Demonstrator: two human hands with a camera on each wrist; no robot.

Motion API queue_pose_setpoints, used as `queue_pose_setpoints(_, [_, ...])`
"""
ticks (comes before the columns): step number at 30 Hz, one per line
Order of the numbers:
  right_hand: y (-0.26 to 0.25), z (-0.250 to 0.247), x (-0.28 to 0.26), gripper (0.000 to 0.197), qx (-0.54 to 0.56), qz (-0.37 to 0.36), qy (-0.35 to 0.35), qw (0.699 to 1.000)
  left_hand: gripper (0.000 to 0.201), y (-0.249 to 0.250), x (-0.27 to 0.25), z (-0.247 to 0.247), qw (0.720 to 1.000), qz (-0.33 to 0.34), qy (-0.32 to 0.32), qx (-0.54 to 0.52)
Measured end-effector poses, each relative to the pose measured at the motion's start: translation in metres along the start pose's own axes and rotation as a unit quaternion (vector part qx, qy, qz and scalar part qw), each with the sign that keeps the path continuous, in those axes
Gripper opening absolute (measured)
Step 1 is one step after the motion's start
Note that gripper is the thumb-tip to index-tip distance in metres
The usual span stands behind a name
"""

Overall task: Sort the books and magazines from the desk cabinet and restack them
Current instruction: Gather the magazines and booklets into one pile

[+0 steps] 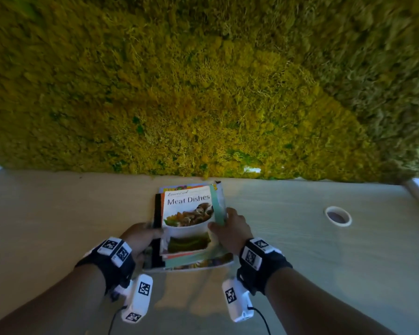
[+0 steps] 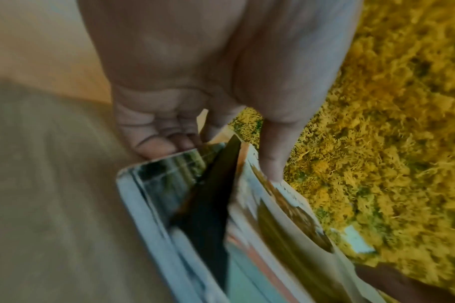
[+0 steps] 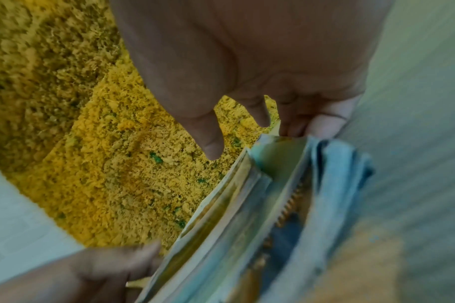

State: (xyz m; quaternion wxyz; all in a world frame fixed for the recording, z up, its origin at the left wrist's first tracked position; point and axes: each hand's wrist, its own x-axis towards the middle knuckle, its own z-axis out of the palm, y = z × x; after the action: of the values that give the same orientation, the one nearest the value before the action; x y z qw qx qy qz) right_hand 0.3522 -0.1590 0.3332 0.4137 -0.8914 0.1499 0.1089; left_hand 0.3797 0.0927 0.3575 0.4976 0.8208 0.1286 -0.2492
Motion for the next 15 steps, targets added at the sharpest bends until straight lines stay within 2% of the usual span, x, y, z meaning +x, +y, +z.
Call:
queue_pose_setpoints(2, [0.005, -0.004, -0.006, 0.077, 0.031, 0.032, -0.002, 0.999, 0.022, -0.009, -0.012, 0.002, 0.997, 0.012, -0.07, -0.016])
queue_pose_setpoints(4, [0.01, -0.007, -0.018, 0.067, 0.065, 0.053, -0.014, 0.996, 0.028, -0.018, -0.026, 0.009, 0.997, 0.008, -0.067, -0.022])
queue_pose_setpoints(7, [0.016, -0.006, -0.052, 0.052, 0.116, 0.053, -0.033, 0.991, 0.037, -0.035, -0.061, 0.027, 0.998, 0.018, -0.015, -0.062])
queue_pose_setpoints(9, [0.025, -0.002, -0.081, 0.053, 0.122, 0.056, -0.025, 0.991, 0.06, -0.055, -0.085, 0.038, 0.996, 0.036, -0.028, -0.071])
queue_pose_setpoints(10, [0.031, 0.0, -0.096, 0.06, 0.124, 0.058, -0.018, 0.991, 0.065, -0.067, -0.099, 0.042, 0.994, 0.048, -0.03, -0.09])
queue_pose_setpoints(12, [0.044, 0.003, -0.125, 0.078, 0.132, 0.039, 0.011, 0.99, 0.055, -0.082, -0.139, 0.049, 0.989, 0.087, -0.012, -0.115])
queue_pose_setpoints(13, [0.047, 0.001, -0.143, 0.078, 0.16, 0.017, 0.025, 0.987, 0.048, -0.088, -0.159, 0.05, 0.986, 0.11, -0.005, -0.126])
queue_pose_setpoints(15, [0.043, -0.005, -0.188, 0.062, 0.281, -0.029, 0.045, 0.958, 0.049, -0.096, -0.196, 0.053, 0.974, 0.165, -0.011, -0.153])
